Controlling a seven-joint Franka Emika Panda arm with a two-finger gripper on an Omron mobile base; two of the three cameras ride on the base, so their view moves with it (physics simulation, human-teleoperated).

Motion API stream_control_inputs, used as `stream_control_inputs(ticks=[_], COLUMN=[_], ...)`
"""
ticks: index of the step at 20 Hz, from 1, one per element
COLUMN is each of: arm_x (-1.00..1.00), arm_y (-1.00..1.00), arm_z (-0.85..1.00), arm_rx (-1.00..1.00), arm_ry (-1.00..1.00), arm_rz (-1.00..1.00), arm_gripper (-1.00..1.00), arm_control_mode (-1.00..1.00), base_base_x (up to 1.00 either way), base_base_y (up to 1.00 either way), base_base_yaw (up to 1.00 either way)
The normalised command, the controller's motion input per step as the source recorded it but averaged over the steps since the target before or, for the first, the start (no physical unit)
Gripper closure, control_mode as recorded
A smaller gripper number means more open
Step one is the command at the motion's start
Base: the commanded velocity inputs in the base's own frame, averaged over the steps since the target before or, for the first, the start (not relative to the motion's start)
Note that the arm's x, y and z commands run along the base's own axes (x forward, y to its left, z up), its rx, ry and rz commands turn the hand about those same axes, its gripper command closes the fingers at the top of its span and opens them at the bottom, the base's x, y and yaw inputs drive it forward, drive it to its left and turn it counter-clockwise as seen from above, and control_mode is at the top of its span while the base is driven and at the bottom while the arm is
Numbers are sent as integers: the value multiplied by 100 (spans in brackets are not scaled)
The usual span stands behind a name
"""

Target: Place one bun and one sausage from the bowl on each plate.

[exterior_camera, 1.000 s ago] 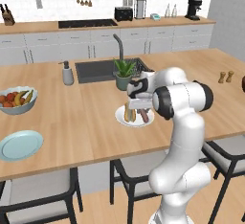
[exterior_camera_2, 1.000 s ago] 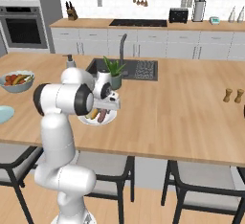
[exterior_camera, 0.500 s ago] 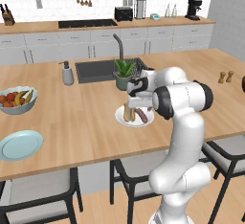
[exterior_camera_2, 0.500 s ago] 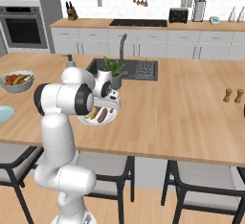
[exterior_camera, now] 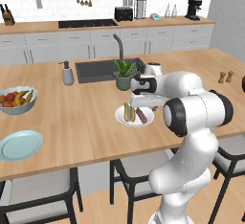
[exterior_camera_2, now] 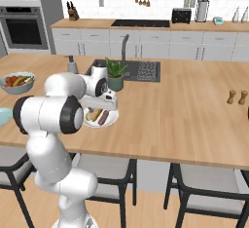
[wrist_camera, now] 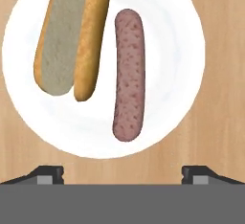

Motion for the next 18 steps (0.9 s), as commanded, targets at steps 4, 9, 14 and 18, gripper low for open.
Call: stream_control_inputs(ticks=[4, 9, 14, 18], arm_x=[-75, -87, -71, -100], arm_y=[41, -2, 0, 0], arm_z=[56, 55, 58, 36], arm_rx=[0, 0, 0, 0], arm_ry=[0, -1, 0, -7], arm_rz=[-2, -3, -2, 0], arm_gripper=[-100, -100, -100, -100], arm_control_mode=[-100, -100, -100, -100], base_base_x=[0, 0, 0, 0], base_base_y=[0, 0, 0, 0], base_base_yaw=[0, 0, 0, 0])
